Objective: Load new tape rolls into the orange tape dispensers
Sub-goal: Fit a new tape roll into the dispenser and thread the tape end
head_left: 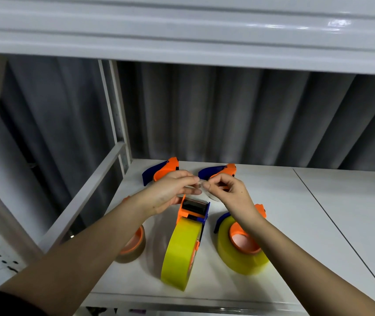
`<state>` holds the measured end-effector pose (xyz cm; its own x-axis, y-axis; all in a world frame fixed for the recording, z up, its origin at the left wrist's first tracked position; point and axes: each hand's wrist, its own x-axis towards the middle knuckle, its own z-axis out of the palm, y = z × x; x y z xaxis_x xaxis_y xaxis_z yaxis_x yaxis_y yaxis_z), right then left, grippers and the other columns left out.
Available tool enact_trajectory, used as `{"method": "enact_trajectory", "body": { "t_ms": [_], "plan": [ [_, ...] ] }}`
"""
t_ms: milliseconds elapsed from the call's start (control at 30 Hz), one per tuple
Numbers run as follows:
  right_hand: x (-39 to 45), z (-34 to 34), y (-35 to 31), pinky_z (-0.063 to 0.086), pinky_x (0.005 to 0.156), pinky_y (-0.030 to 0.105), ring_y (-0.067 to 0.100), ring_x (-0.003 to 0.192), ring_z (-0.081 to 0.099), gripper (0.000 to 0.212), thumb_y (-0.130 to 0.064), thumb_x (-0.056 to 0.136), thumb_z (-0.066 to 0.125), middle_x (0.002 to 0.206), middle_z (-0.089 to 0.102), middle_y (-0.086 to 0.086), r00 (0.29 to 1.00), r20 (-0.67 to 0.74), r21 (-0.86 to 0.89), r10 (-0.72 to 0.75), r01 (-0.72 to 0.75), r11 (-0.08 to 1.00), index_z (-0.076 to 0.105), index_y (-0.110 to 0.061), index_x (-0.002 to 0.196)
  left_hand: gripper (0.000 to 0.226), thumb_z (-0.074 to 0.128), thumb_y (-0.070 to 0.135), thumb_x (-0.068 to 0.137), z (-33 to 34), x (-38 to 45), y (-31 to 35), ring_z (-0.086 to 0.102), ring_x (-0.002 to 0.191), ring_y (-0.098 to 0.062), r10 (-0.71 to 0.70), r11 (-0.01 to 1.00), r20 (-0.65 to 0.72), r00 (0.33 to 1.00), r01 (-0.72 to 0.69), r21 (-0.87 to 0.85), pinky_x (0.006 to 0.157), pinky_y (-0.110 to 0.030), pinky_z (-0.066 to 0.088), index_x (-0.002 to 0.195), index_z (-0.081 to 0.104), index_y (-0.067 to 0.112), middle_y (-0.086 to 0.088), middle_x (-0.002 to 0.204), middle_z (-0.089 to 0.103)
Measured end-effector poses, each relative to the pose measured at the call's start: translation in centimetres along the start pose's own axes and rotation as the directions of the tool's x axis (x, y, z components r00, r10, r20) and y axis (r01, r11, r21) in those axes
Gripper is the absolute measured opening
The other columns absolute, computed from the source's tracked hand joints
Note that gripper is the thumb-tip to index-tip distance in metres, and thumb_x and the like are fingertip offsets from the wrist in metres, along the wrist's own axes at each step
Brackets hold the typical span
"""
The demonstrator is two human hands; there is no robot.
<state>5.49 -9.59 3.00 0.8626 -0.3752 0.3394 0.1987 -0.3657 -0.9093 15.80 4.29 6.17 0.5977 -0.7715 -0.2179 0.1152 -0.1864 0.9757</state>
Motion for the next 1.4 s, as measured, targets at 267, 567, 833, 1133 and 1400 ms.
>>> {"method": "enact_trajectory", "body": {
  "t_ms": [267,567,833,1133,1400],
  "plan": [
    [0.7,-2.2,-0.4,0.043,0.077,0.023,0.01,0.09,0.053,0.017,-0.031,0.082,0.072,0.093,0.063,-0.007,0.96,0.189,-0.575,-0.209,0.28,0.768,0.066,-0.02,0.092,0.012,0.055,0.018,0.091,0.5,0.5,0.3,0.068,0.087,-0.013,-0.118,0.991,-0.076,0.99,0.113,-0.07,0.077,-0.024,0.046,0.088,0.063,0.01,-0.009,0.097,0.069],
    [0.7,-1.4,-2.0,0.041,0.072,0.023,0.01,0.084,0.053,0.019,-0.037,0.09,0.058,0.089,0.06,-0.006,0.961,-0.003,-0.7,-0.276,0.195,0.687,0.067,-0.021,0.088,0.009,0.057,0.016,0.086,0.0,0.8,0.7,0.066,0.08,-0.015,-0.238,0.956,-0.091,0.967,0.217,-0.197,0.065,-0.025,0.049,0.082,0.061,0.009,-0.006,0.087,0.067],
    [2.9,-0.7,-2.2,0.042,0.061,0.035,0.027,0.069,0.051,0.02,-0.023,0.087,0.067,0.079,0.062,0.018,0.962,0.182,-0.199,0.203,-0.166,0.966,0.064,-0.003,0.086,0.009,0.057,0.016,0.086,-0.1,1.0,0.5,0.066,0.081,-0.016,-0.226,0.961,-0.097,0.969,0.206,-0.185,0.078,-0.029,0.049,0.084,0.062,0.009,-0.008,0.088,0.067],
    [3.6,-0.8,-2.0,0.058,0.062,0.024,0.018,0.074,0.067,0.007,-0.019,0.094,0.058,0.085,0.074,-0.002,0.785,0.345,0.013,0.514,-0.551,0.834,0.059,-0.013,0.089,0.013,0.055,0.015,0.089,-0.2,1.1,0.3,0.068,0.08,-0.015,-0.171,0.984,-0.11,0.979,0.165,-0.061,0.065,-0.025,0.05,0.078,0.061,0.01,-0.007,0.086,0.068],
    [4.1,-0.6,-1.9,0.057,0.066,0.026,0.015,0.068,0.065,0.014,-0.017,0.094,0.054,0.093,0.071,0.006,0.724,0.344,-0.009,0.598,-0.634,0.773,0.064,-0.009,0.097,0.014,0.062,0.022,0.085,-0.9,1.7,-0.4,0.066,0.087,-0.023,-0.26,0.965,-0.095,0.961,0.255,-0.061,0.072,-0.031,0.054,0.093,0.061,0.01,-0.012,0.099,0.068]
  ]
}}
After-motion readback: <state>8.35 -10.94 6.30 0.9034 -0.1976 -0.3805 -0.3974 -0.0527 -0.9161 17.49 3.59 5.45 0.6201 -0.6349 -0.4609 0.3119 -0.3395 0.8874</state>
